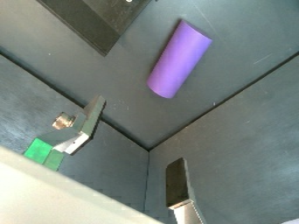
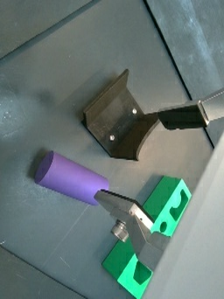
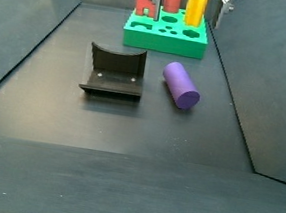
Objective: Pick up the round object. Move up. Place the round object on the fixture. Regrasp the round object. Move to above the board. Insert the round object.
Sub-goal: Pick up the round object.
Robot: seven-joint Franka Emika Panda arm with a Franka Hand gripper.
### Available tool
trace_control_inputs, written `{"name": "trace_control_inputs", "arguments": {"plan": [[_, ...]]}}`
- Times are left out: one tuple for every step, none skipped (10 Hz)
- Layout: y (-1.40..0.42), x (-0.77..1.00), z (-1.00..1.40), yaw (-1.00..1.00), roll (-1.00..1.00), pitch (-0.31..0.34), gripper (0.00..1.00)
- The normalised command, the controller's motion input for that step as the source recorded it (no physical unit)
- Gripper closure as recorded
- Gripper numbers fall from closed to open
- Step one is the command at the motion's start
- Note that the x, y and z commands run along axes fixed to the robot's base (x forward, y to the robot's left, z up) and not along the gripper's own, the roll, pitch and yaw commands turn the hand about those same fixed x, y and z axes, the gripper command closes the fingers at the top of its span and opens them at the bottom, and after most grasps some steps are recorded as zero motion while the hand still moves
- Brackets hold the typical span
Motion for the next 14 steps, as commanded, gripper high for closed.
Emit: {"name": "trace_control_inputs", "arguments": {"plan": [[-0.19, 0.14, -0.63, 0.00, 0.08, 0.000, 0.00], [-0.33, 0.35, -0.82, 0.04, 0.22, 0.000, 0.00], [-0.20, 0.33, -0.91, 0.15, 0.15, -0.060, 0.00], [-0.21, 0.29, -0.95, 0.17, 0.13, -0.067, 0.00], [-0.15, 0.15, -0.93, 0.31, 0.13, -0.083, 0.00], [-0.07, 0.00, -0.90, 0.47, 0.13, -0.106, 0.00], [-0.06, -0.11, -0.87, 0.51, 0.17, -0.113, 0.00], [-0.05, -0.10, -0.86, 0.48, 0.18, -0.114, 0.00], [-0.03, -0.07, -0.83, 0.46, 0.19, -0.120, 0.00], [-0.13, 0.00, -0.78, 0.40, 0.21, -0.111, 0.00], [-0.20, 0.00, -0.78, 0.32, 0.23, -0.084, 0.00], [-0.25, -0.09, -0.76, 0.22, 0.27, -0.089, 0.00], [-0.24, -0.05, -0.66, 0.17, 0.25, -0.060, 0.00], [-0.15, -0.09, -0.63, 0.14, 0.23, -0.030, 0.00]]}}
